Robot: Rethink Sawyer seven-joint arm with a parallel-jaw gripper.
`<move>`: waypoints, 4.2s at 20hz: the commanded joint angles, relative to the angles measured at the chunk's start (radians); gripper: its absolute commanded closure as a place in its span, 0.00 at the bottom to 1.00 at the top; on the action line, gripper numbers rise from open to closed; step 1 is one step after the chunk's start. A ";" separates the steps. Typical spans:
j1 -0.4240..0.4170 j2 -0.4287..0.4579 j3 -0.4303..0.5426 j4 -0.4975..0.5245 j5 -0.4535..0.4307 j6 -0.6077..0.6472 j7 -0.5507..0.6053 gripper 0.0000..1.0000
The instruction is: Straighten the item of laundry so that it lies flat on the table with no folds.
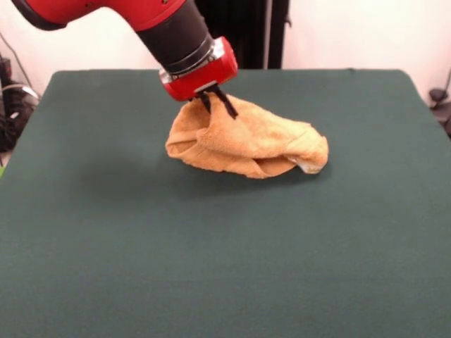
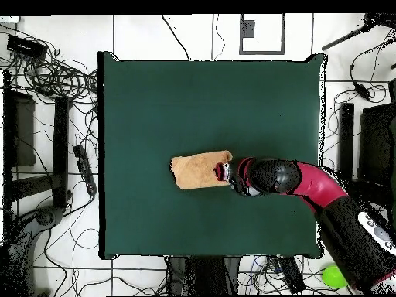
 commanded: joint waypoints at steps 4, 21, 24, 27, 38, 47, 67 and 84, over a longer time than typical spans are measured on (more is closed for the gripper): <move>0.090 0.028 -0.057 0.078 0.092 0.112 0.116 1.00; -0.030 0.291 0.189 0.119 0.164 0.222 -0.223 1.00; -0.062 0.354 0.261 0.125 0.170 0.270 -0.281 1.00; -0.094 0.414 0.319 0.102 0.151 0.338 -0.369 1.00; -0.144 0.536 0.430 0.063 0.103 0.483 -0.470 1.00; -0.163 0.556 0.407 0.040 0.034 0.487 -0.508 1.00; -0.264 0.828 0.633 -0.010 -0.197 0.436 -1.147 1.00; -0.498 0.784 0.899 0.382 -0.065 0.446 -1.069 1.00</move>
